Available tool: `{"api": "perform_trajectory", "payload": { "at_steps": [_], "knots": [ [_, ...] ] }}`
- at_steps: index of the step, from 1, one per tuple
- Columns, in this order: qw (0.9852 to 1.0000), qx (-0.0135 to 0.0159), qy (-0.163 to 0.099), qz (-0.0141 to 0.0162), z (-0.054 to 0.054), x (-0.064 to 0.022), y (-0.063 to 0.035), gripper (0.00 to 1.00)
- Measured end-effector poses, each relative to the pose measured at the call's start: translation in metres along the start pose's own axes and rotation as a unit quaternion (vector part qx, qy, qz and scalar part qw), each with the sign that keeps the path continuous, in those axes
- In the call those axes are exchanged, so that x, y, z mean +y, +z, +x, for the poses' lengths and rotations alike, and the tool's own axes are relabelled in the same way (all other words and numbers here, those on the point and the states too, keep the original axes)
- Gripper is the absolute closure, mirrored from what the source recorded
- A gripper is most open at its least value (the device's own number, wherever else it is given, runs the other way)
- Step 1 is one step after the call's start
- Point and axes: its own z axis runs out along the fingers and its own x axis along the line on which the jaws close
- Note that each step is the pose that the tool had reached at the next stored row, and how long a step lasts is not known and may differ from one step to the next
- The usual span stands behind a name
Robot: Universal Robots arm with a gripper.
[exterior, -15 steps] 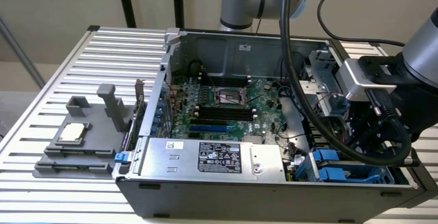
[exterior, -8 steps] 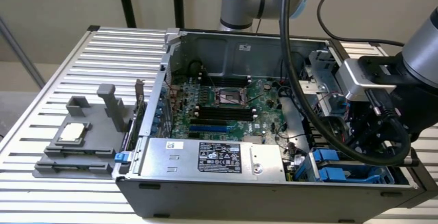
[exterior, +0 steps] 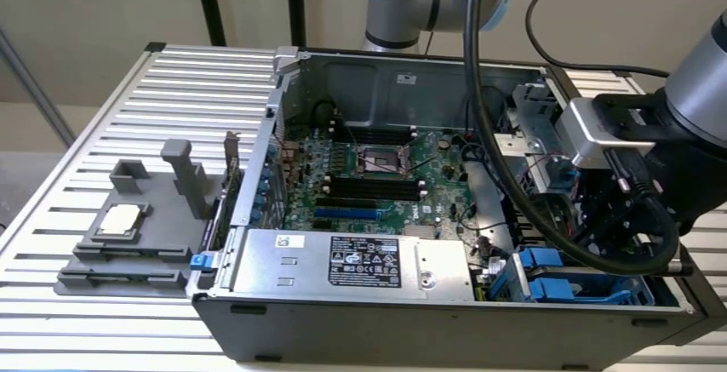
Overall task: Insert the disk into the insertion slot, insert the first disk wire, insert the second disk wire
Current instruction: 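Insert the second disk wire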
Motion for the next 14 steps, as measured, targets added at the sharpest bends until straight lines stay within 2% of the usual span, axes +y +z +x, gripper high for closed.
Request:
{"api": "perform_trajectory", "payload": {
  "at_steps": [9, 14],
  "knots": [
    [1.0, 0.0008, -0.001, -0.0001, 0.0003, 0.0002, 0.0045, 0.83],
    [1.0, -0.0001, -0.001, -0.0002, 0.0004, 0.0002, 0.0054, 0.82]
  ]
}}
